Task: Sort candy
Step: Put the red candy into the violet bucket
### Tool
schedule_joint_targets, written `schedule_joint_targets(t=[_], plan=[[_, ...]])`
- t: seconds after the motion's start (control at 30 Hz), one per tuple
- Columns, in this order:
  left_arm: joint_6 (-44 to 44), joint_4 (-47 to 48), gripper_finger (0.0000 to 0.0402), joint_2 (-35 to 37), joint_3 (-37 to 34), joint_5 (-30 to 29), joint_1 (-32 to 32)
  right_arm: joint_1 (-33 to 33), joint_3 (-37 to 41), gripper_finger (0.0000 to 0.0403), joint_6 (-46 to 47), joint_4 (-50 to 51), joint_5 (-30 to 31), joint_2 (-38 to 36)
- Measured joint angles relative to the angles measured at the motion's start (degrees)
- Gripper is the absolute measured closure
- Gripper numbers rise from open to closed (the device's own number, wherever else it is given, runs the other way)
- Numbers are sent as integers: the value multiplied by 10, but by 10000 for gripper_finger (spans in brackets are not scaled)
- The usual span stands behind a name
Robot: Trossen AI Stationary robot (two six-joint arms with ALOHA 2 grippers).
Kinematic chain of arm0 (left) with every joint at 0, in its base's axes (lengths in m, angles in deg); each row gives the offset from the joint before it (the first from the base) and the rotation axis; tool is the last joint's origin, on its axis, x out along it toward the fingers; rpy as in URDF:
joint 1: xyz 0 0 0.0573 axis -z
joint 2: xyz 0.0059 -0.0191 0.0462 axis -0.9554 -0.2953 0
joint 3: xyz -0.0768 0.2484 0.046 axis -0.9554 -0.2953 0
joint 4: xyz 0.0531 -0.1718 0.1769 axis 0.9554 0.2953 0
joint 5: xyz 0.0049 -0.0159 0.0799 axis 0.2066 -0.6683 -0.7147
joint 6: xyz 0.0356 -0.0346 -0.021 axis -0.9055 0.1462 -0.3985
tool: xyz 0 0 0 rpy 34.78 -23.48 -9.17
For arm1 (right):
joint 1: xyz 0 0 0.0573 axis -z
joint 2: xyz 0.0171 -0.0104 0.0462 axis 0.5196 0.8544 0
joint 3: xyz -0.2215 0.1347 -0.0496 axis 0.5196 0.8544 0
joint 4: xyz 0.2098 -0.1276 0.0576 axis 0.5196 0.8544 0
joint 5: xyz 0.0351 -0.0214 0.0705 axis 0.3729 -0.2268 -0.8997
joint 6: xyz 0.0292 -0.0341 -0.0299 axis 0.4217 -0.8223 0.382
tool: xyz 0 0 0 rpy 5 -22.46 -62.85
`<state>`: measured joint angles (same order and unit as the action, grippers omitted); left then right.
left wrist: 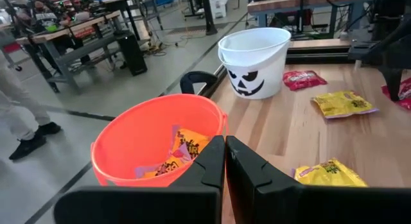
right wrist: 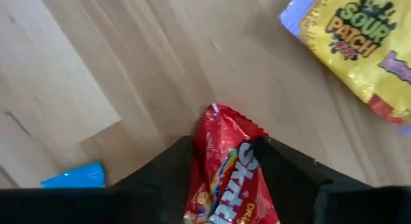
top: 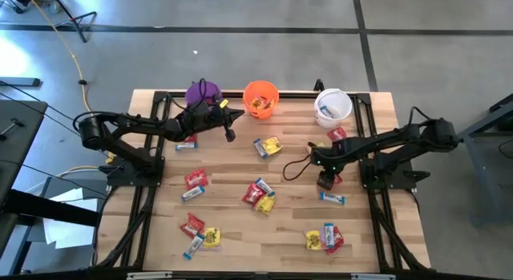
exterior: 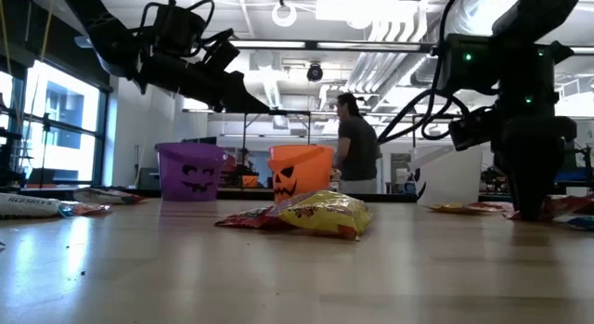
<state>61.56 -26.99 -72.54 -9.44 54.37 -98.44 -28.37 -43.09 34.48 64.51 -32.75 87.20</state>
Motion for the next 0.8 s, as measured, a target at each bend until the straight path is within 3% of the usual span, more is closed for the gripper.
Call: schedule_joint_targets(t=[0.27, 0.33, 0.57, 0.8], plan=[[0, -13, 401, 0, -9, -2, 2, 0, -35, 371, -44, 2, 21, 2], [1, -32, 401, 0, -18, -11, 2, 0, -52, 390, -61, 4, 30, 2], [15, -83, 401, 0, -52, -19, 1, 20, -134, 365, -132, 0, 39, 2], [15, -88, 401, 0, -54, -19, 1, 61, -204, 383, -215, -18, 53, 2]])
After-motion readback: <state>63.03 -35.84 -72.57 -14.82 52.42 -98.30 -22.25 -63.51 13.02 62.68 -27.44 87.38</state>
